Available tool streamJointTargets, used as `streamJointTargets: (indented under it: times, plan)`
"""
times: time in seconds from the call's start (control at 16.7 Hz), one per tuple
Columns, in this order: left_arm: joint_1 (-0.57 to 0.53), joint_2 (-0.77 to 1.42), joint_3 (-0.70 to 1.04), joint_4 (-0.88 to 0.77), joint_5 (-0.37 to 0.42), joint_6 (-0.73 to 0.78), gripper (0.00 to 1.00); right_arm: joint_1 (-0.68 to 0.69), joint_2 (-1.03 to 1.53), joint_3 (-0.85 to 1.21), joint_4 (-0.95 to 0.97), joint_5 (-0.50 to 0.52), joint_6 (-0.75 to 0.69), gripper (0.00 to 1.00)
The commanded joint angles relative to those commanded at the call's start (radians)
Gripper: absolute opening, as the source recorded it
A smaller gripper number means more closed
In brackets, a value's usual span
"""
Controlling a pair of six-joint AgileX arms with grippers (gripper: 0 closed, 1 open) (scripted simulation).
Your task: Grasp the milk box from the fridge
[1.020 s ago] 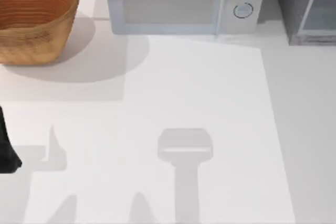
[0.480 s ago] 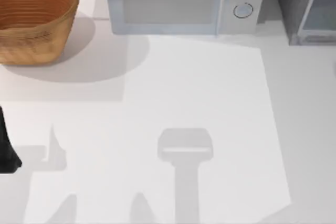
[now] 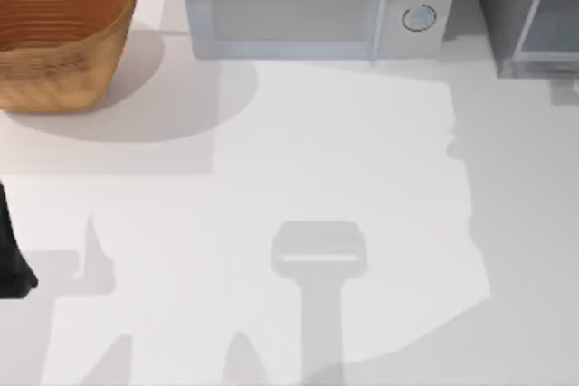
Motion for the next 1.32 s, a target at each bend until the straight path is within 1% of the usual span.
streamJointTargets:
  times: [0.24,0.6,0.9,1.32]
  plan:
    - [0.000,0.000,0.000,0.000,0.000,0.000,1.00,0.001,0.024,0.037,-0.019,0.001,0.000,1.00]
    - [0.000,0.000,0.000,0.000,0.000,0.000,1.00,0.026,0.136,0.267,-0.128,0.028,-0.001,1.00]
    - [0.000,0.000,0.000,0.000,0.000,0.000,1.00,0.029,0.144,0.282,-0.139,0.031,-0.001,1.00]
    - [0.000,0.000,0.000,0.000,0.000,0.000,1.00,0.029,0.144,0.282,-0.139,0.031,-0.001,0.47]
